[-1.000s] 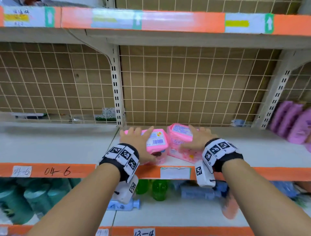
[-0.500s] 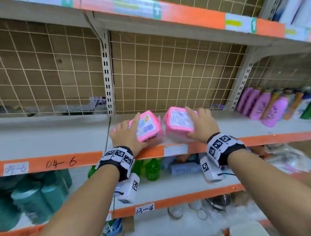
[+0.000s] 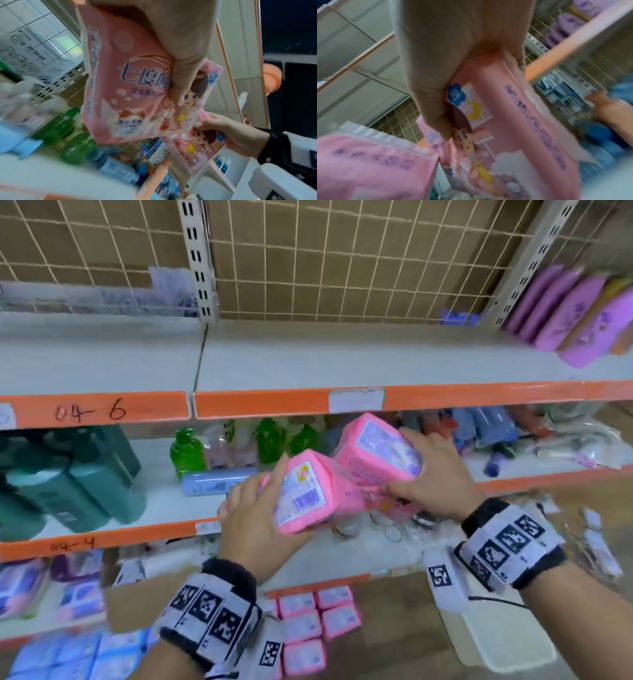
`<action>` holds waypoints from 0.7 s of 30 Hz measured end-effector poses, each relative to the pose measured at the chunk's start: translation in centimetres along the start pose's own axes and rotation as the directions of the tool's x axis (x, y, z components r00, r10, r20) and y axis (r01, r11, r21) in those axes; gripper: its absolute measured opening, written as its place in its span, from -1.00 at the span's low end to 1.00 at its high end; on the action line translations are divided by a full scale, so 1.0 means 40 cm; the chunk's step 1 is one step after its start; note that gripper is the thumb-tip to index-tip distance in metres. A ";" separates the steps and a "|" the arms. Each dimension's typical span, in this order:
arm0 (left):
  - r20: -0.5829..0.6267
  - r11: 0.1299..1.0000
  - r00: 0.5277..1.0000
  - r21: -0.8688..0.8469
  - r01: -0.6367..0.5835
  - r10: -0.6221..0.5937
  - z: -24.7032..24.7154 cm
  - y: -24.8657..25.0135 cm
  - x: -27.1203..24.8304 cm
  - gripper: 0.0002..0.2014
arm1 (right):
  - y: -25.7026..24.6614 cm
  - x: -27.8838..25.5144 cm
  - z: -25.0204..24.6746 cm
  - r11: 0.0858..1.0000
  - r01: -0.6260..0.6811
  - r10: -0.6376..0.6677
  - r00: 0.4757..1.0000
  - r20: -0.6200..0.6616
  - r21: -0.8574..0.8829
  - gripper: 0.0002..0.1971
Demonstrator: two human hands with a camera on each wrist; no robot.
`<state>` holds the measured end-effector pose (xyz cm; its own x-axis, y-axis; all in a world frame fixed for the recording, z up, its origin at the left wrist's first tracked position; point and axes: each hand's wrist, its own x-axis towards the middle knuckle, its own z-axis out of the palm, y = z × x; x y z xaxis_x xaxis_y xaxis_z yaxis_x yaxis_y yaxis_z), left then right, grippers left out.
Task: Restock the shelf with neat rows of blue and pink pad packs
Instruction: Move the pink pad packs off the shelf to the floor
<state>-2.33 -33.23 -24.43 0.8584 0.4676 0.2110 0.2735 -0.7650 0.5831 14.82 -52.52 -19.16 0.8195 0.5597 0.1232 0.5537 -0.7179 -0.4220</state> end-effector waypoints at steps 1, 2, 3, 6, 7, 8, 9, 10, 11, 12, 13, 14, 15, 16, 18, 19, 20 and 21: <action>0.041 0.999 0.999 0.038 0.023 -0.025 0.046 -0.006 -0.021 0.02 | 0.045 -0.017 0.039 1.000 0.013 -0.014 0.999 0.030 0.019 -0.23; 0.108 0.995 0.992 0.081 0.058 -0.066 0.095 -0.011 -0.048 0.03 | 0.096 -0.040 0.080 1.000 0.010 -0.012 0.997 0.080 0.028 -0.25; 0.188 0.988 0.976 0.125 0.091 -0.114 0.150 -0.016 -0.080 0.07 | 0.151 -0.068 0.124 1.000 -0.018 0.015 0.988 0.152 0.019 -0.25; 0.395 0.964 0.884 0.188 0.188 -0.249 0.324 -0.033 -0.167 0.21 | 0.323 -0.153 0.265 0.986 -0.158 0.166 0.892 0.421 -0.054 -0.14; 0.454 0.954 0.846 0.235 0.188 -0.279 0.387 -0.048 -0.195 0.22 | 0.380 -0.178 0.324 0.976 -0.198 0.217 0.842 0.494 -0.093 -0.08; 0.506 0.940 0.806 0.294 0.173 -0.307 0.453 -0.066 -0.229 0.18 | 0.433 -0.206 0.388 0.967 -0.215 0.255 0.793 0.554 -0.139 -0.06; 0.548 0.926 0.770 0.347 0.146 -0.327 0.521 -0.090 -0.262 0.14 | 0.479 -0.233 0.455 0.960 -0.209 0.280 0.752 0.597 -0.188 -0.05; 0.585 0.914 0.734 0.387 0.120 -0.344 0.588 -0.117 -0.296 0.09 | 0.520 -0.259 0.526 0.955 -0.175 0.290 0.716 0.636 -0.239 -0.06; 0.621 0.904 0.693 0.414 0.106 -0.366 0.653 -0.144 -0.330 0.07 | 0.556 -0.284 0.598 0.951 -0.135 0.295 0.673 0.678 -0.279 -0.06; 0.650 0.894 0.649 0.435 0.107 -0.395 0.717 -0.172 -0.365 0.05 | 0.587 -0.310 0.666 0.946 -0.112 0.303 0.631 0.714 -0.303 -0.04; 0.668 0.880 0.605 0.457 0.125 -0.433 0.780 -0.200 -0.403 0.04 | 0.616 -0.334 0.734 0.944 -0.097 0.310 0.593 0.743 -0.317 -0.01; 0.672 0.864 0.568 0.479 0.156 -0.475 0.838 -0.225 -0.440 0.02 | 0.643 -0.357 0.796 0.942 -0.093 0.318 0.560 0.765 -0.323 0.02; 0.666 0.848 0.544 0.493 0.193 -0.511 0.893 -0.250 -0.474 -0.02 | 0.672 -0.374 0.858 0.940 -0.103 0.329 0.535 0.778 -0.326 0.04; 0.657 0.840 0.536 0.493 0.226 -0.530 0.948 -0.278 -0.502 -0.08 | 0.700 -0.387 0.917 0.937 -0.111 0.338 0.525 0.781 -0.331 0.04; 0.680 0.846 0.509 0.471 0.249 -0.528 1.060 -0.340 -0.548 -0.18 | 0.759 -0.400 1.046 0.941 -0.080 0.321 0.513 0.796 -0.328 0.02; 0.704 0.855 0.488 0.459 0.243 -0.516 1.119 -0.373 -0.566 -0.20 | 0.787 -0.402 1.111 0.948 -0.042 0.293 0.500 0.815 -0.315 0.00; 0.726 0.864 0.471 0.448 0.228 -0.501 1.179 -0.407 -0.582 -0.21 | 0.816 -0.403 1.176 0.952 0.004 0.266 0.481 0.836 -0.305 -0.01; 0.745 0.875 0.461 0.437 0.210 -0.483 1.240 -0.439 -0.595 -0.20 | 0.844 -0.400 1.240 0.955 0.026 0.248 0.471 0.846 -0.294 -0.04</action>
<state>-6.03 -52.87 -78.62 0.5871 0.2552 -0.7682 0.6090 -0.7645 0.2115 13.06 -65.19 -79.92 0.3986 0.4360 -0.8069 0.5936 -0.7933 -0.1355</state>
